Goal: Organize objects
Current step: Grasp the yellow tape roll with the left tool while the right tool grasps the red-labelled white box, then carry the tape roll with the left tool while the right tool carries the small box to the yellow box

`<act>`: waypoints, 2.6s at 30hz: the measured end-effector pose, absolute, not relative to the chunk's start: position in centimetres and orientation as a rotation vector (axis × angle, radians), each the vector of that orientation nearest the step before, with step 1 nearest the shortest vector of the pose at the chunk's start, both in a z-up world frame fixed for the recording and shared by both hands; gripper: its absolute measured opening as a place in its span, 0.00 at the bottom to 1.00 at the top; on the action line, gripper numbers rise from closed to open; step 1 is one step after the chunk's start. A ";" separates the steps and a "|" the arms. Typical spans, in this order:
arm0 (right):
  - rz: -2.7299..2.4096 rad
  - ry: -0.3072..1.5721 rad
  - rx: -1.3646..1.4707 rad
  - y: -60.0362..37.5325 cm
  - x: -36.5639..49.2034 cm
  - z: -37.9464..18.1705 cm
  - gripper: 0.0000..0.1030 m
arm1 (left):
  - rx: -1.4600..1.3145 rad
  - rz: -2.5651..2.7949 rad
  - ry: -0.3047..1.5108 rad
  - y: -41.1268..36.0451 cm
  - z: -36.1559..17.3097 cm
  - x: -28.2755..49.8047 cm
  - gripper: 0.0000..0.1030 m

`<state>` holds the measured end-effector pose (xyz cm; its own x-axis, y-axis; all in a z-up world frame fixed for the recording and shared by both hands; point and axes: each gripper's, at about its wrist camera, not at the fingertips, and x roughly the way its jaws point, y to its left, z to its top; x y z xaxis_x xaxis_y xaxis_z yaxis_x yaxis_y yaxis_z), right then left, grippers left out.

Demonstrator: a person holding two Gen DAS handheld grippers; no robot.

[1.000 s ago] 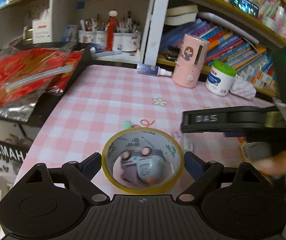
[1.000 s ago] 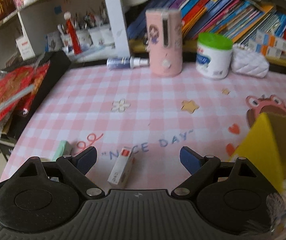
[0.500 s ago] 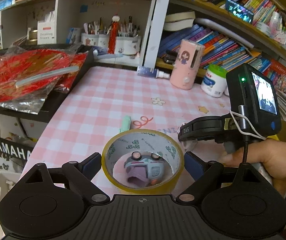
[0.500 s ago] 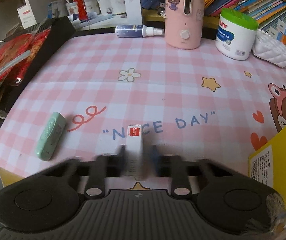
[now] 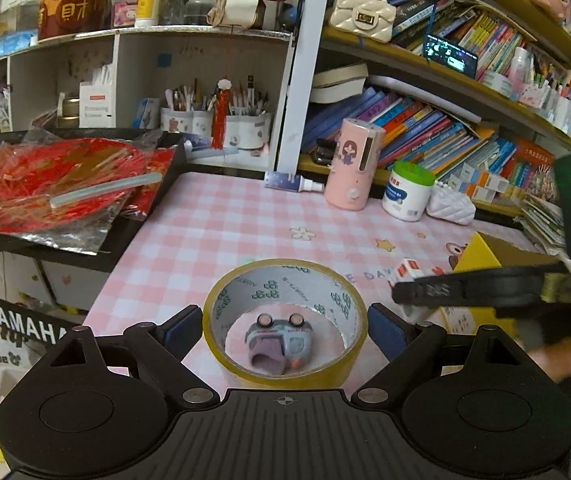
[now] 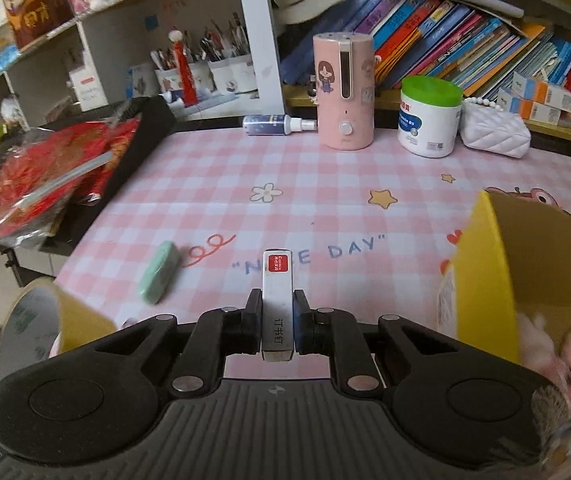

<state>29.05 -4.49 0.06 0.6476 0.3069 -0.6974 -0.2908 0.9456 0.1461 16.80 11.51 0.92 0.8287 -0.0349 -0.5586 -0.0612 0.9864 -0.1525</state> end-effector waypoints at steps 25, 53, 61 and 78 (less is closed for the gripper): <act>0.334 0.833 0.041 -5.9 12.9 -0.3 0.13 | -0.185 -0.021 0.608 11.5 0.8 4.2 0.87; -0.001 0.853 0.236 -16.5 0.0 -1.6 0.13 | -0.071 -0.373 0.658 2.8 0.3 -0.6 0.87; -0.041 0.853 0.245 -18.1 -1.0 -1.6 0.13 | -0.066 -0.414 0.658 1.2 0.3 -0.7 0.87; -0.083 0.857 0.279 -21.8 0.5 -1.7 0.13 | -0.030 -0.452 0.645 -2.7 0.9 1.3 0.87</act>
